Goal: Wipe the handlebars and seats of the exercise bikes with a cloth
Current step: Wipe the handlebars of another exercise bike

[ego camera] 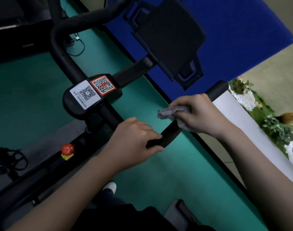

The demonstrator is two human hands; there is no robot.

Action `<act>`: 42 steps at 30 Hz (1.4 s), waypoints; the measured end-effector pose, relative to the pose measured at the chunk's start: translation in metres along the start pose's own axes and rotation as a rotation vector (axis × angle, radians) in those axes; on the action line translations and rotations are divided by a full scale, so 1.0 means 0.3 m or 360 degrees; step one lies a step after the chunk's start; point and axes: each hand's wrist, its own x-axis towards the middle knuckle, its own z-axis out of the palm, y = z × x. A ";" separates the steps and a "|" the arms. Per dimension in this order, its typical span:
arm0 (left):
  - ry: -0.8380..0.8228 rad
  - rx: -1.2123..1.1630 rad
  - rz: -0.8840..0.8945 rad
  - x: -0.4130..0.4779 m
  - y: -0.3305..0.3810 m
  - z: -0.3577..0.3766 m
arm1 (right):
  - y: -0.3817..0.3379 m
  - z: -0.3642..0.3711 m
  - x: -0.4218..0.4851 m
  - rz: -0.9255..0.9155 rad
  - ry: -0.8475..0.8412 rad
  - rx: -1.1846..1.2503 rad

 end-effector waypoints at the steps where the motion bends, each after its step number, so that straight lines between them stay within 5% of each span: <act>1: 0.0000 -0.0001 0.0000 0.002 -0.001 0.001 | -0.013 0.011 -0.006 -0.0029 -0.0041 0.0041; 6: -0.0019 0.0006 0.0020 -0.002 -0.008 0.006 | -0.003 0.025 -0.011 -0.0108 -0.0158 -0.0088; 12: -0.0030 0.0001 -0.0031 -0.003 -0.005 0.004 | 0.048 -0.010 0.000 -0.0046 0.0094 -0.0238; 17: -0.0090 0.0144 -0.0234 0.026 0.029 0.016 | 0.059 0.018 -0.026 -0.0243 -0.0015 -0.0419; 21: -0.0096 0.0247 -0.0313 0.061 0.052 0.047 | 0.144 -0.017 0.002 -0.0052 0.0219 -0.0627; 28: -0.0182 0.0210 -0.0386 0.126 0.102 0.088 | 0.160 0.111 -0.103 -0.0289 0.0662 -0.0158; 33: -0.0195 0.0104 -0.0436 0.135 0.106 0.095 | 0.203 0.180 -0.121 -0.0040 0.1495 0.0197; 37: -0.0170 0.0086 -0.0440 0.141 0.100 0.100 | 0.078 0.367 -0.188 0.0575 0.1993 0.1146; 42: -0.0158 0.0065 -0.0403 0.136 0.103 0.098 | -0.107 0.498 -0.176 0.1195 0.1965 0.1800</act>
